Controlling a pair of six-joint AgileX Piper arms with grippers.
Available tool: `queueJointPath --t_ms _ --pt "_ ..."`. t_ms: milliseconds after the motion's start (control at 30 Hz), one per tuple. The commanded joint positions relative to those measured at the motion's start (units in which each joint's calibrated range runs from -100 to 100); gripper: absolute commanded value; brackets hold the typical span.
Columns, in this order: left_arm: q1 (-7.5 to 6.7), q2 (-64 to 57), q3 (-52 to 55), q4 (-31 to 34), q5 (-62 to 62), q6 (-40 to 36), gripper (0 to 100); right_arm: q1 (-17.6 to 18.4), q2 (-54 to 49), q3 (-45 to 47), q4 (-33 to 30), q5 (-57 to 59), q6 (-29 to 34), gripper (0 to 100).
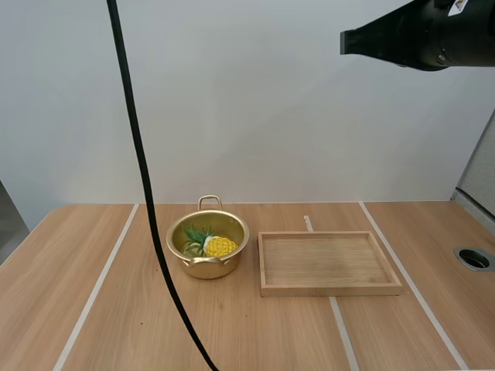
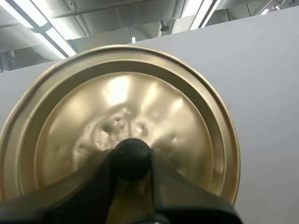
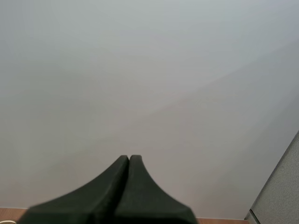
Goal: Open the pot, put the pineapple inside, and close it
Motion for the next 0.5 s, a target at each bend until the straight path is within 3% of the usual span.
queueJointPath --t_ms 0,467 --pt "-0.03 -0.23 -0.36 -0.94 -1.84 -0.5 0 -0.2 -0.89 -0.23 0.06 -0.12 0.0 0" --pt "-0.03 8.62 -0.36 1.47 40.45 -0.48 0 -0.2 -0.87 -0.23 0.17 -0.1 0.0 0"
